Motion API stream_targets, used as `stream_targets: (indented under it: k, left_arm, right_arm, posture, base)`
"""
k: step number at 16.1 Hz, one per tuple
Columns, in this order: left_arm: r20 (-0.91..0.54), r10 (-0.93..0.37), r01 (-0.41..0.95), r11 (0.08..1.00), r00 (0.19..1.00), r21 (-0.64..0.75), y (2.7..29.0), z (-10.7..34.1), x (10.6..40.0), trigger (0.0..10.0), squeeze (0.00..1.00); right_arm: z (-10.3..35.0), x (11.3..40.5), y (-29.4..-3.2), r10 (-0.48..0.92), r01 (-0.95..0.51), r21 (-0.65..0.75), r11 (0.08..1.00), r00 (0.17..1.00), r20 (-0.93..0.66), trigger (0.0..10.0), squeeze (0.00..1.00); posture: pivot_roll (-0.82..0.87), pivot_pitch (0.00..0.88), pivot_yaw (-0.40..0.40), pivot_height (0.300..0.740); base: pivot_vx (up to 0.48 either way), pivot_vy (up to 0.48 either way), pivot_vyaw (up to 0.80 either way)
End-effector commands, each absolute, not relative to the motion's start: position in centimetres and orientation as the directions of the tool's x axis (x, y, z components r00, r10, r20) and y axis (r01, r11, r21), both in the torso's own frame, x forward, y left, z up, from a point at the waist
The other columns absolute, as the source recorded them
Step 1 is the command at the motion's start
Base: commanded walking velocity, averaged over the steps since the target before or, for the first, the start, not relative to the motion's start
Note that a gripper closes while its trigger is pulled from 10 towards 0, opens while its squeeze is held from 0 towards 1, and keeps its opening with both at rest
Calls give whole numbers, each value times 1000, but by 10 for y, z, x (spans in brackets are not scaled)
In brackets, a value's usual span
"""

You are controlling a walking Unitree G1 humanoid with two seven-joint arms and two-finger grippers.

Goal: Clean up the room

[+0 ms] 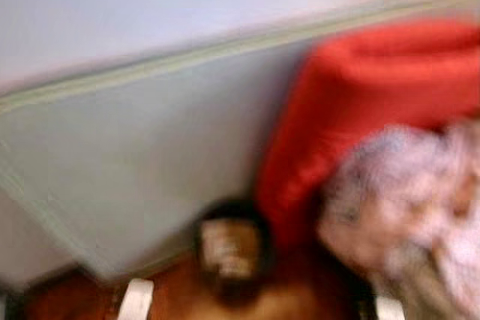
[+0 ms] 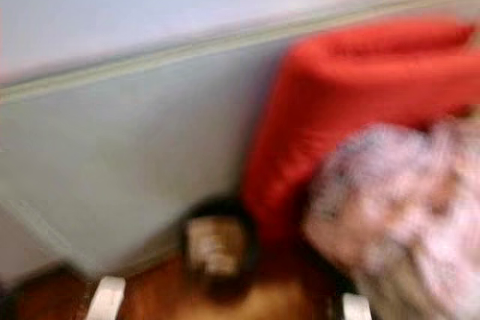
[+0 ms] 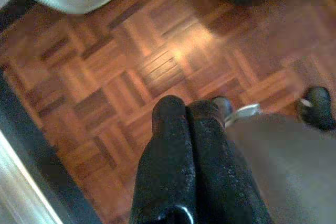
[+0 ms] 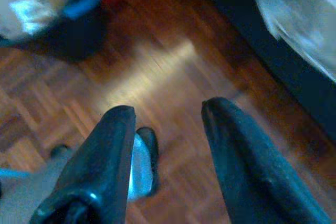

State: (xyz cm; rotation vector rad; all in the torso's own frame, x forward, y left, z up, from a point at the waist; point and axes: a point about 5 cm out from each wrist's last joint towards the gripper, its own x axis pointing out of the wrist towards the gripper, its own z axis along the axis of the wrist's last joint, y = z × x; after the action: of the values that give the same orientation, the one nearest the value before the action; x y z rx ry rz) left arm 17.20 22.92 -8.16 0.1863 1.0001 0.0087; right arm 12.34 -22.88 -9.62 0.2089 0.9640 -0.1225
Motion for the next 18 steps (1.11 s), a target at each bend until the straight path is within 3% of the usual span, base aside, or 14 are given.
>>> stream_targets:
  k: [1, 18]
  left_arm:
    - [-833, 78, 84, 985, 547, 148, 224, -81, 175, 10000, 0]
    - [-830, 84, 65, 988, 552, 143, 225, -81, 176, 10000, 0]
  right_arm:
    - [-95, 122, -235, -23, 194, 105, 975, 562, -827, 10000, 0]
    - [-95, 123, -234, -17, 187, 107, 977, 560, -828, 10000, 0]
  posture:
    - [-42, 0, 13, 740]
    - [-50, 0, 19, 740]
  base:
    - [0, 0, -788]
    - [0, 0, -788]
